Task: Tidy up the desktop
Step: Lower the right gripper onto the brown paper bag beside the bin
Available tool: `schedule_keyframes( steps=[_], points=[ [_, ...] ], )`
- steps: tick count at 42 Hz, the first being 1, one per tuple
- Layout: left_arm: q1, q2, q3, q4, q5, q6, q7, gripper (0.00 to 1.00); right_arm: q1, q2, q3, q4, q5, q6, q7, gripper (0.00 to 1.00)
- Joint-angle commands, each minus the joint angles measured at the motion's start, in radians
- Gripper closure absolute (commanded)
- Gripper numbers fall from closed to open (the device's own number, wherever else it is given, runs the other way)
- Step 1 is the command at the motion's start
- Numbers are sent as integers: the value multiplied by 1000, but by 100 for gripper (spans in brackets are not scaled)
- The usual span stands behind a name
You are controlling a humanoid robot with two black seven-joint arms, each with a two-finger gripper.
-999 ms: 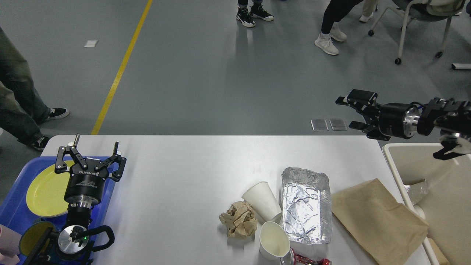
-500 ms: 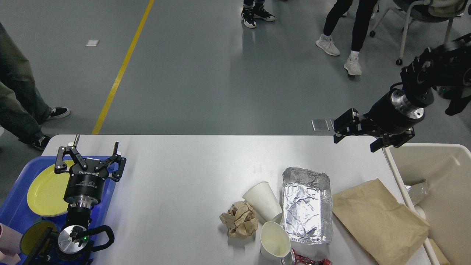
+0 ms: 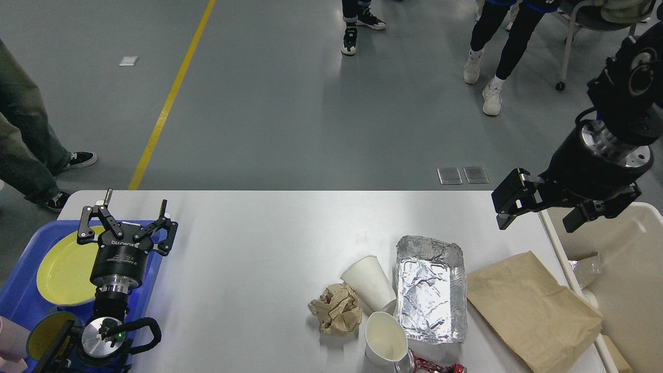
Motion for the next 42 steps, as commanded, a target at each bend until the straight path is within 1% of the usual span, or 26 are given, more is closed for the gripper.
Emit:
schedule_keyframes(
  steps=[1, 7, 9, 12, 15, 17, 18, 20, 23, 26, 29, 32, 38, 40, 42],
  points=[
    [0, 0, 0, 0, 0, 0, 0, 4, 3, -2, -13, 0, -5, -9, 2, 0],
    [0, 0, 0, 0, 0, 0, 0, 4, -14, -7, -62, -2, -81, -54, 6, 2],
    [0, 0, 0, 0, 0, 0, 0, 4, -57, -22, -80, -4, -130, -92, 17, 3],
    [0, 0, 0, 0, 0, 0, 0, 4, -118, -40, -83, -7, -173, -135, 29, 7],
    [0, 1, 0, 0, 0, 0, 0, 4, -193, -59, -88, -17, -236, -201, 45, 7],
    [0, 1, 0, 0, 0, 0, 0, 4, -250, -71, -96, -39, -277, -254, 72, 7],
    [0, 2, 0, 0, 0, 0, 0, 4, -314, -76, -106, -66, -308, -294, 115, 6],
    [0, 0, 0, 0, 0, 0, 0, 4, -365, -79, -110, -91, -333, -325, 161, 6],
    [0, 0, 0, 0, 0, 0, 0, 4, -443, -85, -110, -137, -382, -380, 216, 6],
    [0, 0, 0, 0, 0, 0, 0, 4, -526, -105, -108, -181, -423, -468, 261, 6],
    [0, 2, 0, 0, 0, 0, 0, 4, -598, -123, -106, -227, -446, -548, 286, 4],
    [0, 0, 0, 0, 0, 0, 0, 4, -669, -128, -106, -278, -474, -592, 293, 4],
    [0, 0, 0, 0, 0, 0, 0, 4, -853, -125, -90, -436, -497, -629, 301, 4],
    [0, 1, 0, 0, 0, 0, 0, 4, -897, -123, -83, -471, -499, -644, 319, 4],
    [0, 0, 0, 0, 0, 0, 0, 4, -928, -123, -85, -487, -502, -660, 356, 4]
  ],
)
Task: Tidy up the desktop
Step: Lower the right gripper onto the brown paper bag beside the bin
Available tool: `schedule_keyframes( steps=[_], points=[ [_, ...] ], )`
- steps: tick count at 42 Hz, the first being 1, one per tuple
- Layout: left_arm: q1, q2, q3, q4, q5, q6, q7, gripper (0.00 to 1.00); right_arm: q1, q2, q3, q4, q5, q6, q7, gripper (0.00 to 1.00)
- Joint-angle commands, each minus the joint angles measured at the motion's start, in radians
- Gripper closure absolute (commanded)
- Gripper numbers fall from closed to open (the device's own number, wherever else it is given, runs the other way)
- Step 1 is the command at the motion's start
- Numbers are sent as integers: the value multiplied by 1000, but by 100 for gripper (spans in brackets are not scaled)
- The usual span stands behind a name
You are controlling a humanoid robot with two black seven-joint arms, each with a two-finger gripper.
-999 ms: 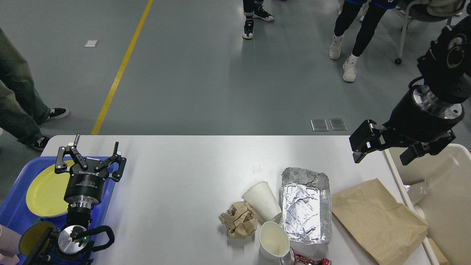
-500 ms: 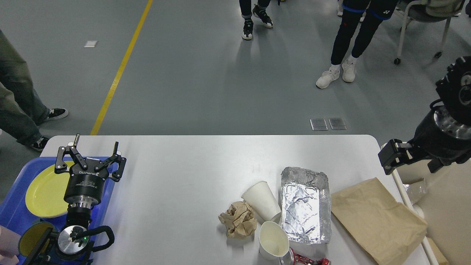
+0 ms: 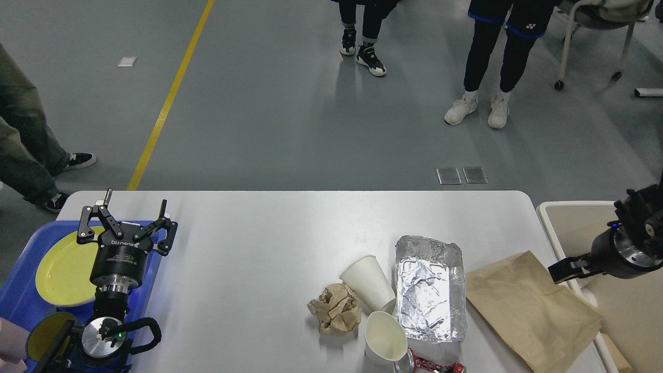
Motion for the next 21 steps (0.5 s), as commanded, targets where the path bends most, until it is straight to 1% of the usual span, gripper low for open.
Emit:
schedule_keyframes(
  steps=[1, 4, 6, 15, 21],
  points=[
    [0, 0, 0, 0, 0, 0, 0, 4, -116, -2, 6, -79, -8, -48, 96, 4],
    [0, 0, 0, 0, 0, 0, 0, 4, -124, -2, 6, -87, -8, -62, 159, 4],
    [0, 0, 0, 0, 0, 0, 0, 4, -135, 1, 8, -101, -8, -65, 183, 4],
    [0, 0, 0, 0, 0, 0, 0, 4, -260, 35, 18, -200, 3, -69, 177, 4],
    [0, 1, 0, 0, 0, 0, 0, 4, -328, 49, 99, -259, 14, -72, 167, 0]
  ],
)
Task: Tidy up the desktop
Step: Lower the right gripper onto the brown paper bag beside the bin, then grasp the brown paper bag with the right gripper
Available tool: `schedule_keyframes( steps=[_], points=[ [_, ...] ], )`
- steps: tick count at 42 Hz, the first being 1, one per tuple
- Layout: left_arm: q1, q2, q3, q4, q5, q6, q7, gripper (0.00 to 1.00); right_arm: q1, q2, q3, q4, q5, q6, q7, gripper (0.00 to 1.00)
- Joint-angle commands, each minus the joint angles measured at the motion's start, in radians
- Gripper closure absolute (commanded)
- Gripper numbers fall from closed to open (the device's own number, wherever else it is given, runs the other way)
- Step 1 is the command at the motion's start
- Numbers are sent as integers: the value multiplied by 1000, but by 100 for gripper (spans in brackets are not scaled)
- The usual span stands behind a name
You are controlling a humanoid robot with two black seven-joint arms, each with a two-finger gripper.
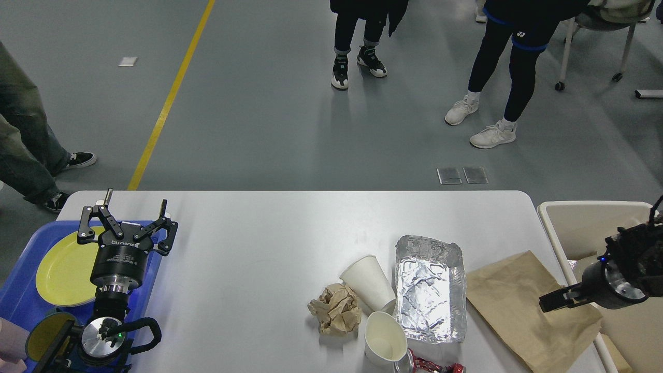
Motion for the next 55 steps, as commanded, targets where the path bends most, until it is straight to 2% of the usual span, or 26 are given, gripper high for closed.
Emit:
schedule_keyframes(
  steps=[1, 15, 17, 20, 24, 26, 31, 34, 40, 42, 55],
  points=[
    [0, 0, 0, 0, 0, 0, 0, 4, -51, 4, 77, -43, 10, -5, -6, 0],
    [0, 0, 0, 0, 0, 0, 0, 4, -109, 14, 97, -46, 12, -61, -8, 1],
    [0, 0, 0, 0, 0, 0, 0, 4, -116, 14, 100, -45, 13, -83, -8, 6],
    [0, 0, 0, 0, 0, 0, 0, 4, -117, 13, 112, -46, 16, -94, -11, 19],
    [0, 0, 0, 0, 0, 0, 0, 4, -128, 13, 112, -43, 33, -95, -20, 53],
    [0, 0, 0, 0, 0, 0, 0, 4, -129, 10, 112, -42, 35, -94, -20, 64],
    [0, 0, 0, 0, 0, 0, 0, 4, -131, 8, 111, -42, 36, -91, -20, 84],
    [0, 0, 0, 0, 0, 0, 0, 4, -136, 7, 111, -40, 36, -84, -23, 100],
    [0, 0, 0, 0, 0, 0, 0, 4, -139, 4, 109, -40, 38, -68, -41, 100],
    [0, 0, 0, 0, 0, 0, 0, 4, -139, 5, 109, -39, 36, -63, -80, 100],
    [0, 0, 0, 0, 0, 0, 0, 4, -137, 13, 117, 1, 41, -57, -229, 100]
  ],
)
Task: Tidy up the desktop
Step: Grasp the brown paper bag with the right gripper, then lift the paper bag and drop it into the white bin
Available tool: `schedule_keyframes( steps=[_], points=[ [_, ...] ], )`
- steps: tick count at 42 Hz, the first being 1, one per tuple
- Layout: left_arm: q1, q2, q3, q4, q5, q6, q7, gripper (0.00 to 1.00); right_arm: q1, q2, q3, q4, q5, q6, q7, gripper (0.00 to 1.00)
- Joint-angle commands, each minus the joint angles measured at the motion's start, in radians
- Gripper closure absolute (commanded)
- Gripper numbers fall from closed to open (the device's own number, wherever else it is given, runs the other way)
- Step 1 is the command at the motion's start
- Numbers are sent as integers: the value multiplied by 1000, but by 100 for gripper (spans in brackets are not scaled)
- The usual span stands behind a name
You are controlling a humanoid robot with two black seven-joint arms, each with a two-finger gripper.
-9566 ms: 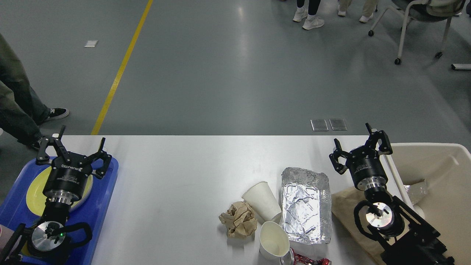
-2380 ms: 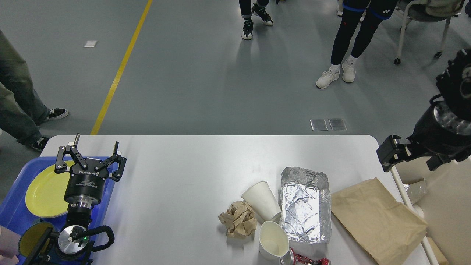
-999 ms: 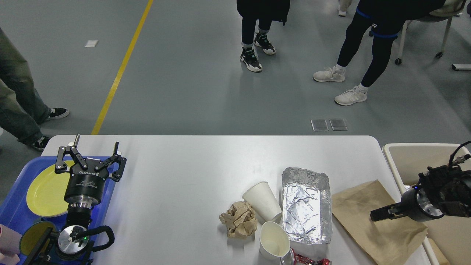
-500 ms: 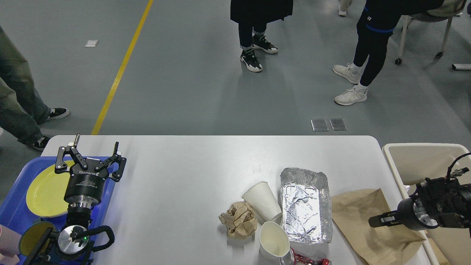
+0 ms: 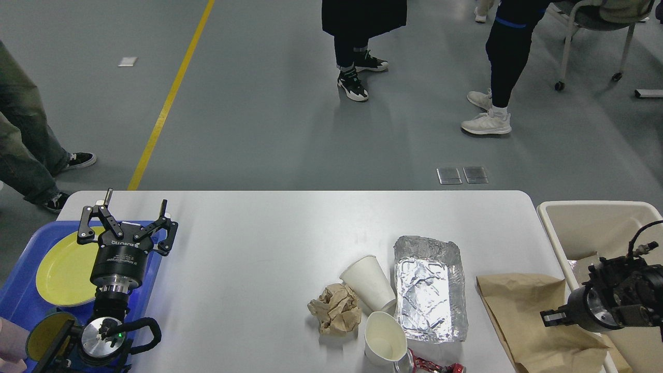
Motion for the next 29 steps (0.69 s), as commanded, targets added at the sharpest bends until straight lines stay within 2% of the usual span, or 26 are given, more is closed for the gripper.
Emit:
schedule_keyframes(
  steps=[1, 7, 15, 25, 29],
  points=[
    [0, 0, 0, 0, 0, 0, 0, 4, 6, -1, 4, 29, 3, 3, -51, 100],
    [0, 0, 0, 0, 0, 0, 0, 4, 24, -13, 4, 62, 28, 5, -54, 100],
    [0, 0, 0, 0, 0, -2, 0, 4, 167, -100, 4, 203, 95, 29, -52, 100],
    [0, 0, 0, 0, 0, 0, 0, 4, 411, -205, -7, 317, 99, 218, -54, 100],
    [0, 0, 0, 0, 0, 0, 0, 4, 546, -252, -16, 339, 100, 371, -55, 100]
  ],
)
